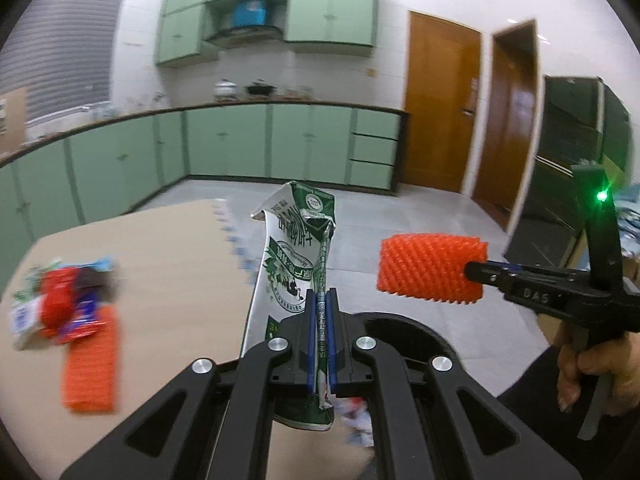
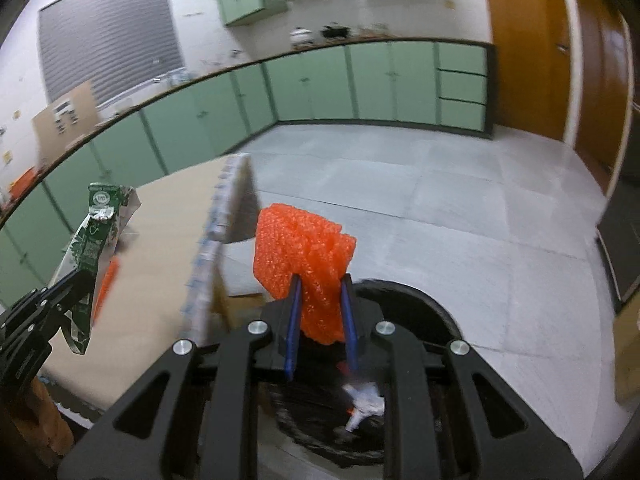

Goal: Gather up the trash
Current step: 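Carry the carton and foam net over the bin and release both, then move both open tools back toward the table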

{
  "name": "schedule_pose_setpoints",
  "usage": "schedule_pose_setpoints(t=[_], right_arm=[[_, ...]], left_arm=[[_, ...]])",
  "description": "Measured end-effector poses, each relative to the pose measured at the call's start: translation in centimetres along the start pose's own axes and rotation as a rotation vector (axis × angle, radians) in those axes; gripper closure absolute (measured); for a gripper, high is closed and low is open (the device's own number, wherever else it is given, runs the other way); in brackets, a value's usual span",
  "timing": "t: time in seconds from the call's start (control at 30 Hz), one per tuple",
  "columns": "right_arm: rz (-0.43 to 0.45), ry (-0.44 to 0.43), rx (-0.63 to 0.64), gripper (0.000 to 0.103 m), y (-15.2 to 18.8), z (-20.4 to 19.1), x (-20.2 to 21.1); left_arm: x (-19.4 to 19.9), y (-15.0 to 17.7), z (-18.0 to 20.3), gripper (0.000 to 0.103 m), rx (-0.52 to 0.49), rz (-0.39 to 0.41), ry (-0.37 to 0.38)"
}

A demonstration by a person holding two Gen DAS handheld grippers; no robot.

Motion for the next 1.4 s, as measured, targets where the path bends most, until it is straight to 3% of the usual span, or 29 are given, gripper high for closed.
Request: schedule_pose_setpoints(t=[0.23,0.37,0.53,0.57,0.63,0.77,0.9,1.07,1.2,1.4], right_arm=[[-0.061,0.062,-0.071,0.085,2.3,5.2,-1.9],[-0.094,0.081,-0.088,0.085,2.9,6.3,-3.4],[-0.151,0.097,-0.099,0.076,3.5,6.7,-5.7],[-0.159,0.099,-0.104,0.076,3.7,6.8,-6.0],[-0.157,0.100,-0.111,0.075,3.3,6.8,-6.1],[-0.154,0.102,-0.120,0.068,3.1,6.9,-6.2],[-0.140,0.101,-0.123,0.067,2.9,7.1,-6.0],[-0.122,0.083,-0.086,0.067,2.4,5.4,-5.0],[-0.097,0.044,-0.029,0.062,1.7,2.2,-3.9],[-0.071,-0.086,0.084,0.061,0.7,-7.2,-3.4]], left_arm=[[-6.8,1.3,6.5,0.098,-0.050,-0.100,0.115],[-9.4,2.7,8.2,0.098,-0.059,-0.144,0.133],[-12.5,4.7,8.3,0.097,-0.069,-0.211,0.117],[-13.2,5.1,8.2,0.095,-0.074,-0.223,0.108],[-14.3,5.5,8.2,0.077,-0.075,-0.244,0.104],[-15.2,5.7,7.9,0.072,-0.073,-0.247,0.092],[-13.7,4.8,7.1,0.071,-0.062,-0.208,0.076],[-10.2,3.3,4.3,0.062,-0.022,-0.148,0.019],[-5.6,2.7,0.5,0.052,-0.009,-0.089,-0.074],[0.7,3.1,-7.7,0.043,0.056,-0.039,-0.247]])
Point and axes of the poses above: each gripper's, at about its wrist camera, not at the fingertips, and x roughly against the way its jaws point, z to its right, y to its underside, the point moved 8 cm from there along -x, roughly the way its jaws point, and after that the axes turned 1 degree about x, right-handed, at the moved point
